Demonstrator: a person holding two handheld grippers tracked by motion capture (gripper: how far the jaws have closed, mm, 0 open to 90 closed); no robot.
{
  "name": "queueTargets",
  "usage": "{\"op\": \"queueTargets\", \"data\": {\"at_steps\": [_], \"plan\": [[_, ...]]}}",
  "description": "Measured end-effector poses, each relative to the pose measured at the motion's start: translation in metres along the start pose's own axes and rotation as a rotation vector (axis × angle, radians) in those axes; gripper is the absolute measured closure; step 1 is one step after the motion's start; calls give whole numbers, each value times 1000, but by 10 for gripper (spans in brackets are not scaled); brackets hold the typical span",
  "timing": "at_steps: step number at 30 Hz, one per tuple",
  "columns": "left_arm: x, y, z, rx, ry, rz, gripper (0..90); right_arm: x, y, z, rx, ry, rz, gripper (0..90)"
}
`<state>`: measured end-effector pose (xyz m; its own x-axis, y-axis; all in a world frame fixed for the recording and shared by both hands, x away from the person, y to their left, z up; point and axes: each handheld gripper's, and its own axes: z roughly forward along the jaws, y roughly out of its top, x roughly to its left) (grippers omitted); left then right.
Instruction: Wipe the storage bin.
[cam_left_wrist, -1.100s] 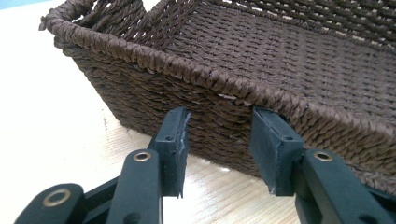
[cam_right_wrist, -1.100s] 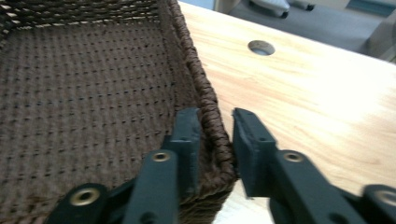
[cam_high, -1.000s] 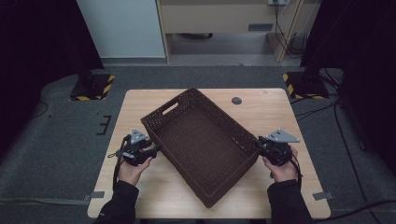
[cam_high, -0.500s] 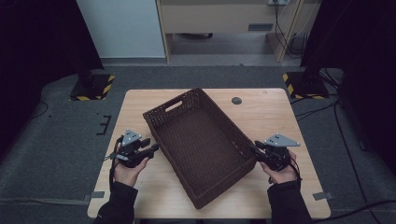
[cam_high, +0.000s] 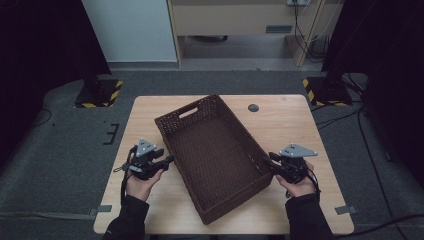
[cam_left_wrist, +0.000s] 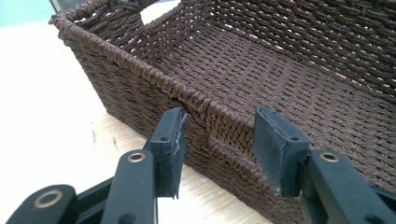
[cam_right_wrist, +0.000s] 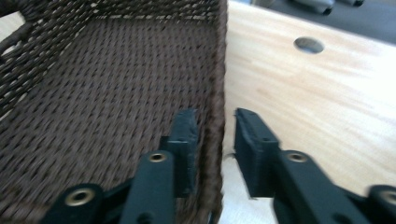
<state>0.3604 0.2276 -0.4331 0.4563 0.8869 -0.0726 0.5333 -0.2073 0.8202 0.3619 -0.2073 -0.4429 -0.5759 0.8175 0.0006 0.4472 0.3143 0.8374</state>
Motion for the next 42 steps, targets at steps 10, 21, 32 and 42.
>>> {"op": "queueTargets", "data": {"at_steps": [10,21,32,42], "plan": [[1,0,-2,-8,-6,-13,530,4,0,7,13,13,-17,782],[-10,0,1,-9,-32,1,519,8,4,-1,-14,55,-28,666],[-7,2,13,1,-23,8,513,3,8,16,-37,70,-25,704],[-15,-4,3,11,-26,20,494,16,3,7,-14,94,-24,748]]}}
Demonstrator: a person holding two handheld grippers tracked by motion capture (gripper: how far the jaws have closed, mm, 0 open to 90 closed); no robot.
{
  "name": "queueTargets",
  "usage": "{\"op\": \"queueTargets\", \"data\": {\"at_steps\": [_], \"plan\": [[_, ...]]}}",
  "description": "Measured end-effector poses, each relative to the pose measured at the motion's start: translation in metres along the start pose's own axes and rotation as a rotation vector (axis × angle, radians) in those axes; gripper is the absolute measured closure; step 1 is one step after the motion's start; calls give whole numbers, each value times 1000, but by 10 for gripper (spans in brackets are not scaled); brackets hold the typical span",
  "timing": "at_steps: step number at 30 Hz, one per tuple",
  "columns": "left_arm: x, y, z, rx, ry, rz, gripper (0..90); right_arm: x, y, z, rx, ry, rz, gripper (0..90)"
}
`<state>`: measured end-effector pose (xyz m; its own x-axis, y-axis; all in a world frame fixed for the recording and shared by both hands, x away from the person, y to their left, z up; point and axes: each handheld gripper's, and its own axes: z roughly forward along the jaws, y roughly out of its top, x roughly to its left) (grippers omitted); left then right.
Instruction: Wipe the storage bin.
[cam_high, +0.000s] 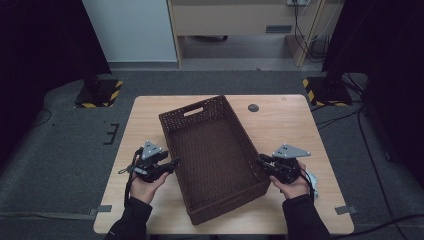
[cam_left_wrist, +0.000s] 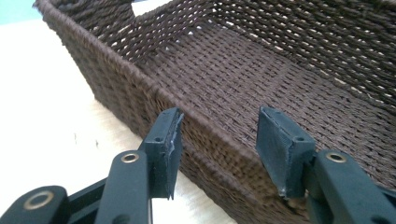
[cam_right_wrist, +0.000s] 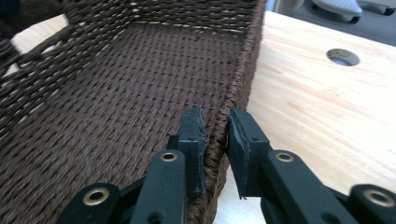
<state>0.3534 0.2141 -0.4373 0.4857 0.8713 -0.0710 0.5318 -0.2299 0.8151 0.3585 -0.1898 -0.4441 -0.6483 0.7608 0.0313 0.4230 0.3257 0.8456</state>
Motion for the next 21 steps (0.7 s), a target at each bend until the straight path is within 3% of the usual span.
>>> {"op": "queueTargets", "data": {"at_steps": [3,8,14,16,21], "plan": [[2,1,4,7,-2,0,500,2,1,-2,4,18,2,730],[11,7,13,8,12,22,522,0,10,8,-45,-4,18,659],[14,6,14,-10,7,3,521,5,8,21,-29,-11,-2,693],[13,5,11,-2,5,10,510,7,8,20,-25,-20,-4,698],[9,-1,9,21,-2,20,484,16,6,11,-1,12,4,674]]}}
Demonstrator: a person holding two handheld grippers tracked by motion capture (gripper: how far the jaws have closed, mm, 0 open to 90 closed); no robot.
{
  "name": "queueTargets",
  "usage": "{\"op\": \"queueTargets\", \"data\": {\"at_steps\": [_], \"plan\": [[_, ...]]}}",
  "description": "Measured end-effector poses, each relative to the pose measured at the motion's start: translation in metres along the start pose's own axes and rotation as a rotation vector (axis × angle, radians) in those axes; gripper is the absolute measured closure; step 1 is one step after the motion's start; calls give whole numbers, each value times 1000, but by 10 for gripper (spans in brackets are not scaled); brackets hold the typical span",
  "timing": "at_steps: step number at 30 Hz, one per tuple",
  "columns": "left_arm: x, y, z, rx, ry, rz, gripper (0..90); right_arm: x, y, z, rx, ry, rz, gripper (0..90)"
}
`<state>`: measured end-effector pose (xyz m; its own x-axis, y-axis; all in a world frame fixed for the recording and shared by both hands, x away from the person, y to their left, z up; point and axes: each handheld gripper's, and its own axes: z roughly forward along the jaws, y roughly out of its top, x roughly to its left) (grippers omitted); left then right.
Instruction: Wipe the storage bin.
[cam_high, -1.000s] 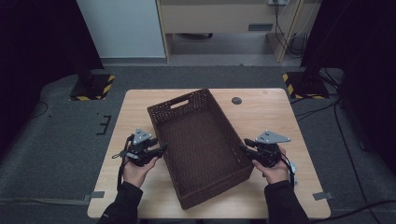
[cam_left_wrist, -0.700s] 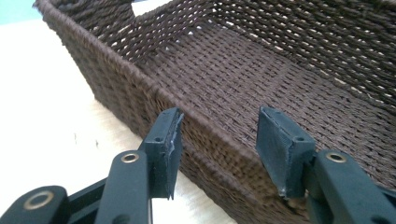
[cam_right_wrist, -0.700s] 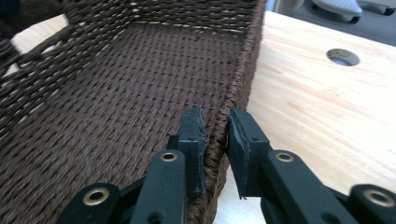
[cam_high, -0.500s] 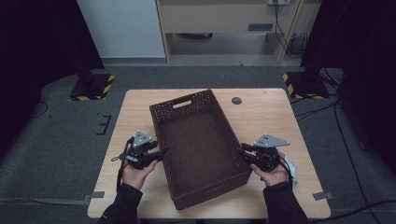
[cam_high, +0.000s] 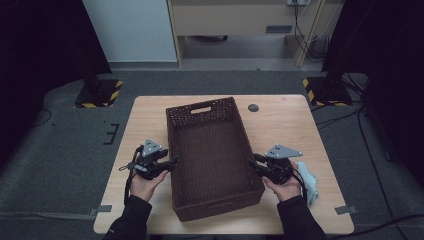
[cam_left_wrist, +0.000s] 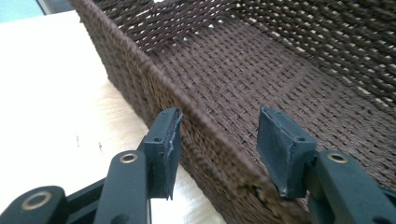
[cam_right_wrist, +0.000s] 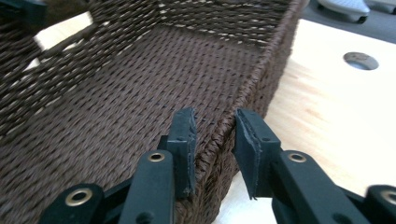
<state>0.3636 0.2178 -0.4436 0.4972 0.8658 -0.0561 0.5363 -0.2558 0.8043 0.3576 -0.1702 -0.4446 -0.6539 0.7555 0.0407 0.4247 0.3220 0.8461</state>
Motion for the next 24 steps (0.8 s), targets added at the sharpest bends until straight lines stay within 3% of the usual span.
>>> {"op": "queueTargets", "data": {"at_steps": [3,5,9,11,15,19,24], "plan": [[-1,-1,1,7,-5,-3,484,4,1,-3,4,-3,-25,674],[-2,-1,4,19,-8,3,493,3,3,-3,-23,-4,-19,622],[-1,1,9,26,16,21,536,2,4,4,-36,-47,-25,582],[2,2,11,23,8,20,545,1,3,9,-33,-56,-24,570],[5,1,13,19,9,20,550,4,2,11,-33,-33,-8,620],[3,1,15,50,52,48,547,14,2,7,-15,-40,-5,614],[4,1,14,61,30,29,534,17,4,6,2,-43,-13,613]]}}
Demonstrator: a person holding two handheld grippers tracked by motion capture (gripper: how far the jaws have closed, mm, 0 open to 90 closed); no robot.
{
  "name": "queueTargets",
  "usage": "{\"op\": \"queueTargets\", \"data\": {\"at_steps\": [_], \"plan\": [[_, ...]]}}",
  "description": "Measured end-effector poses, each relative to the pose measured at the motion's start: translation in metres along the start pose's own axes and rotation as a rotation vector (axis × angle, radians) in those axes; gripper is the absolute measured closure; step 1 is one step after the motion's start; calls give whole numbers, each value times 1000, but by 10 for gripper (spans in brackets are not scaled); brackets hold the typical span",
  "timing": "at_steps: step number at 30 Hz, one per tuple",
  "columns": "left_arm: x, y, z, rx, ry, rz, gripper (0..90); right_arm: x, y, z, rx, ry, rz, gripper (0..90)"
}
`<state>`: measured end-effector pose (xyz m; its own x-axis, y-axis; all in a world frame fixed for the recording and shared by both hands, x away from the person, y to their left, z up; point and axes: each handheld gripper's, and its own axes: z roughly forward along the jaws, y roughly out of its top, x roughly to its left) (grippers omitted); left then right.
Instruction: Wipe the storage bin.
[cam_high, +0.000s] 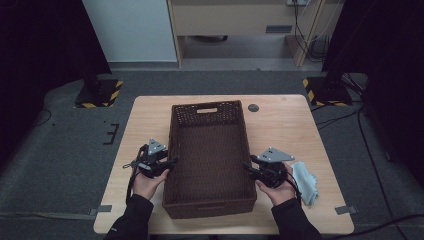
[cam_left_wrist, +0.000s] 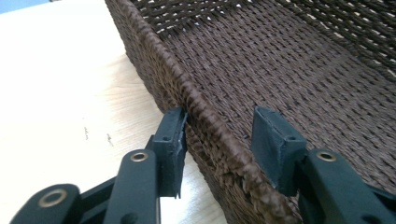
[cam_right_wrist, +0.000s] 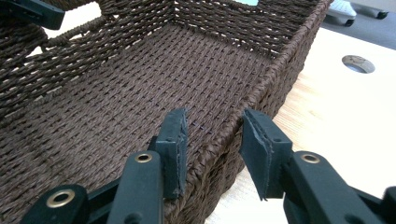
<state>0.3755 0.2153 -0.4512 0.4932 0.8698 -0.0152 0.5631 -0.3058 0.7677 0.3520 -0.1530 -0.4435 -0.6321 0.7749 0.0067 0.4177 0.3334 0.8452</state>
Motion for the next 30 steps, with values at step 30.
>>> {"op": "queueTargets", "data": {"at_steps": [30], "plan": [[2,-1,1,1,-13,-7,533,-93,-66,-51,47,-236,125,432]]}}
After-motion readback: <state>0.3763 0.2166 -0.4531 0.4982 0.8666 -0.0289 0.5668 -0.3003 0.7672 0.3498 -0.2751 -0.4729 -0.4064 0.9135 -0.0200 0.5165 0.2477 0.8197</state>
